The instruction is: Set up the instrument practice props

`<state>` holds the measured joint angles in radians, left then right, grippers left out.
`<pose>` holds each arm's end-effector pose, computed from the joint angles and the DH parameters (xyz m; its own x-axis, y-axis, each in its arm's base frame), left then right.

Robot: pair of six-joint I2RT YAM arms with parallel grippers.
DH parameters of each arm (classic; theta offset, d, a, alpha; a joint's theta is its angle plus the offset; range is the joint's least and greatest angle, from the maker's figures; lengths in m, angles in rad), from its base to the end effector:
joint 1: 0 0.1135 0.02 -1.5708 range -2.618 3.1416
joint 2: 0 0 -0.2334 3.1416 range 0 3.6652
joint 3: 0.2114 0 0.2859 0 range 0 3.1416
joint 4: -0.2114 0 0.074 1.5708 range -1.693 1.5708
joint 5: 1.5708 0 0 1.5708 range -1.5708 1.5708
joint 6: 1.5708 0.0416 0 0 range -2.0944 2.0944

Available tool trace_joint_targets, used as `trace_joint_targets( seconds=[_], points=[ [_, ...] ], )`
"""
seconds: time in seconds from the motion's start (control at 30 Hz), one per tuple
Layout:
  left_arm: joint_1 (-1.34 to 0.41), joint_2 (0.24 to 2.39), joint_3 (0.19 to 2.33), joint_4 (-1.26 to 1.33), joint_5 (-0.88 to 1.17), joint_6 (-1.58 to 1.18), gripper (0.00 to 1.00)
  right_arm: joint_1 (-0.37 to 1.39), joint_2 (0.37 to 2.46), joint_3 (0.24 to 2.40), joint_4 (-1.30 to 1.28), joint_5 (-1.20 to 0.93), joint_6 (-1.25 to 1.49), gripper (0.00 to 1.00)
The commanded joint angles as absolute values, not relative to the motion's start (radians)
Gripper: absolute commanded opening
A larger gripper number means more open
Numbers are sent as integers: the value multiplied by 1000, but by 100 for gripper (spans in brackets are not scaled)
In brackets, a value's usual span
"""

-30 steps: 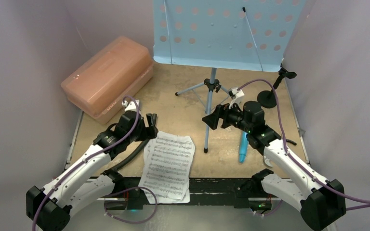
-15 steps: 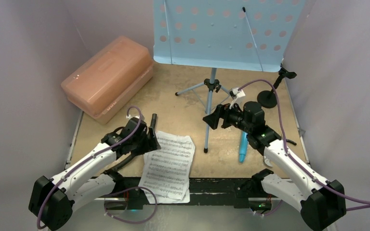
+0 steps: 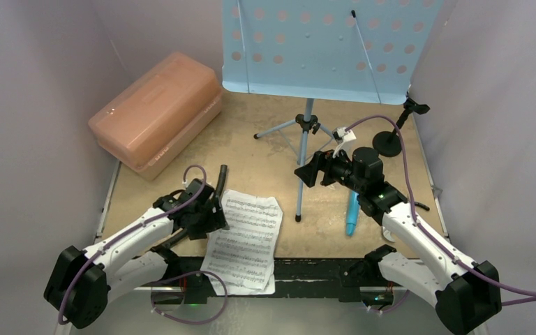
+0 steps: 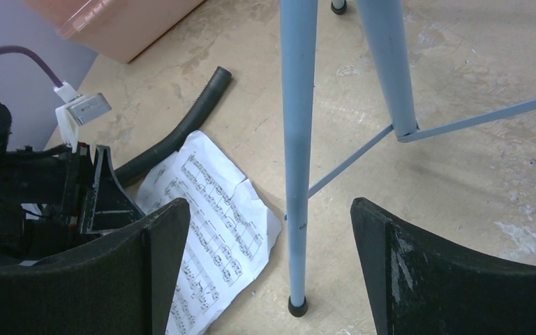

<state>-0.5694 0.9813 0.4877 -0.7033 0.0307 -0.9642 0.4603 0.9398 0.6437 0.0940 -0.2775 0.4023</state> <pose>0.1737 -0.1127 0.1203 -0.8975 -0.4006 -0.1847 -0.3316 0.8888 -0.3164 0.2448 0.1341 0.2549 -0.4269 0.2087 -0.8799 -0.5439 0.7181 0.4342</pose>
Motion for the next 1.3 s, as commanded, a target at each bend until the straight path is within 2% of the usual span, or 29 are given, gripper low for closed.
trace_joint_targets(
  seconds=[0.0, 0.3, 0.53, 0.77, 1.0, 1.27],
  points=[
    [-562, 1010, 461, -618, 86, -977, 72, 467, 921, 649, 84, -251, 388, 88],
    [-565, 1062, 446, -387, 239, -942, 69, 467, 920, 652, 86, -236, 388, 88],
    [-563, 1102, 466, -316, 308, -912, 64, 466, 934, 664, 84, -229, 385, 88],
    [-564, 1088, 470, -330, 304, -898, 60, 466, 934, 668, 84, -223, 386, 88],
    [-564, 1097, 586, -543, 108, -837, 64, 466, 942, 669, 89, -225, 386, 88],
    [-564, 1123, 665, -378, 142, -778, 64, 467, 965, 686, 92, -230, 381, 88]
  ],
)
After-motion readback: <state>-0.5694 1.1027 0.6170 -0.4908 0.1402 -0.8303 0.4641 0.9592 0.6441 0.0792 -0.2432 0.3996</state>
